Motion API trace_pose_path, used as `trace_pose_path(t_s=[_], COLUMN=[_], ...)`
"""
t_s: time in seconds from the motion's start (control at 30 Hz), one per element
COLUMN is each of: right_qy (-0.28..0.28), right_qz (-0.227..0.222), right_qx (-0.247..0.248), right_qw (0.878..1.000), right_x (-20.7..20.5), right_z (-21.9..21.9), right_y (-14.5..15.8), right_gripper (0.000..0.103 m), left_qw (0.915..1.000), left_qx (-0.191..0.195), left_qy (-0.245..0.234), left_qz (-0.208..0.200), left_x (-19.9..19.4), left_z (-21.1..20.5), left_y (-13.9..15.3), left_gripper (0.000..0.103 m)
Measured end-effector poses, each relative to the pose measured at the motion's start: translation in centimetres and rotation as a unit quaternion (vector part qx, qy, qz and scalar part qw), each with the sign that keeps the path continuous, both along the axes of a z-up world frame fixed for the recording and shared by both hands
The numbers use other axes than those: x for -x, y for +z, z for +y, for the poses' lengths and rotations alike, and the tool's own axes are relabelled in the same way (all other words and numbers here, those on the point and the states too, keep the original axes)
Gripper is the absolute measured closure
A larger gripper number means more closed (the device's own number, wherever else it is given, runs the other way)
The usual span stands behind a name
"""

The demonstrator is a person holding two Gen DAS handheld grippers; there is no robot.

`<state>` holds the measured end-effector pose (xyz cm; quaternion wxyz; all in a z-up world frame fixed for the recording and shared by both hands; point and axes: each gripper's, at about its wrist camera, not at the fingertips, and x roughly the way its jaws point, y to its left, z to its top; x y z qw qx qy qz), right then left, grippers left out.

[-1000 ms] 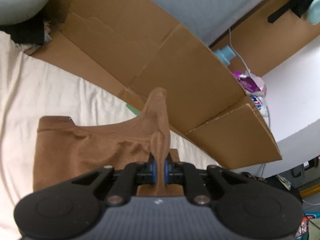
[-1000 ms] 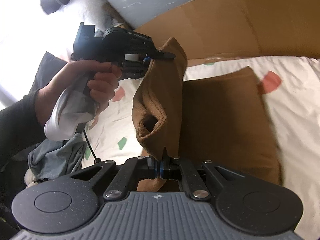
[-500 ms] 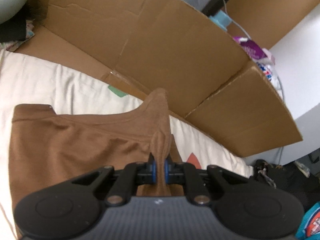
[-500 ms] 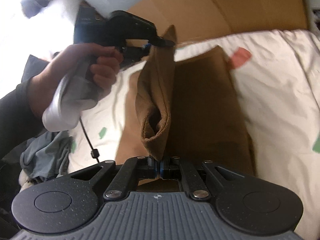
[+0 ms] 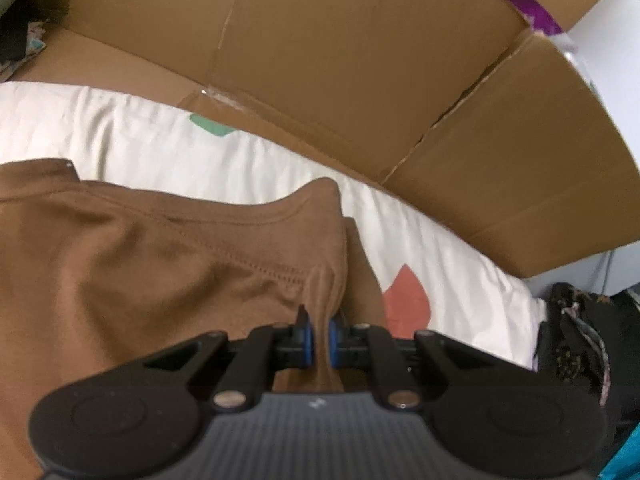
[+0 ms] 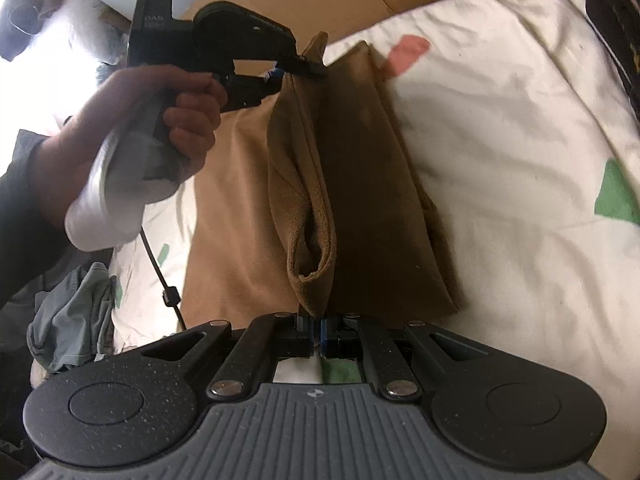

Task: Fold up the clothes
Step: 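Lay the lifted brown fabric down onto the folded stack with both grippers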

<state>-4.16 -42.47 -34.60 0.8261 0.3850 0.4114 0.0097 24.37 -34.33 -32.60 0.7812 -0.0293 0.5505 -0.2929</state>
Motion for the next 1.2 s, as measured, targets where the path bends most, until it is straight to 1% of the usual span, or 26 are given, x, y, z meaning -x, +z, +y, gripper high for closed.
trace_pose_path(t_s=[0.07, 0.17, 0.33, 0.53, 0.77, 0.9, 1.0, 1.1, 1.2], right_qy=[-0.003, -0.003, -0.005, -0.015, -0.028, -0.028, -0.030, -0.032, -0.038], right_qz=[0.001, -0.003, 0.000, 0.009, 0.019, 0.017, 0.018, 0.018, 0.018], right_qx=[-0.004, -0.008, -0.007, -0.007, -0.022, -0.025, -0.027, -0.029, -0.036], right_qw=[1.000, 1.000, 1.000, 1.000, 0.999, 0.999, 0.999, 0.999, 0.998], right_x=[0.1, 0.3, 0.4, 0.2, -0.1, 0.1, 0.2, 0.4, 0.7], right_z=[-0.1, -0.2, -0.3, -0.8, -1.3, -1.4, -1.2, -1.0, -1.0], right_y=[-0.3, -0.3, -0.6, -1.1, -2.4, -2.4, -2.6, -2.8, -3.1], right_gripper=[0.103, 0.103, 0.103, 0.103, 0.103, 0.103, 0.103, 0.103, 0.103], left_qw=[1.0000, 0.9992, 0.9984, 0.9980, 0.9975, 0.9971, 0.9971, 0.9970, 0.9966], left_qx=[-0.005, -0.023, -0.028, -0.039, -0.052, -0.057, -0.054, -0.037, -0.019], left_qy=[-0.002, -0.020, -0.034, -0.036, -0.039, -0.042, -0.047, -0.063, -0.079], left_qz=[-0.005, -0.024, -0.036, -0.033, -0.028, -0.027, -0.026, -0.026, -0.014], left_x=[0.1, 0.9, 1.3, 1.0, 0.5, 0.3, 0.5, 0.7, 0.6], left_z=[-0.3, -0.9, -1.8, -2.7, -3.7, -4.0, -4.0, -3.7, -3.2], left_y=[-0.1, 0.4, 0.8, 0.0, -1.2, -1.1, -1.0, -0.5, 0.2], left_gripper=[0.094, 0.094, 0.094, 0.094, 0.093, 0.093, 0.091, 0.088, 0.087])
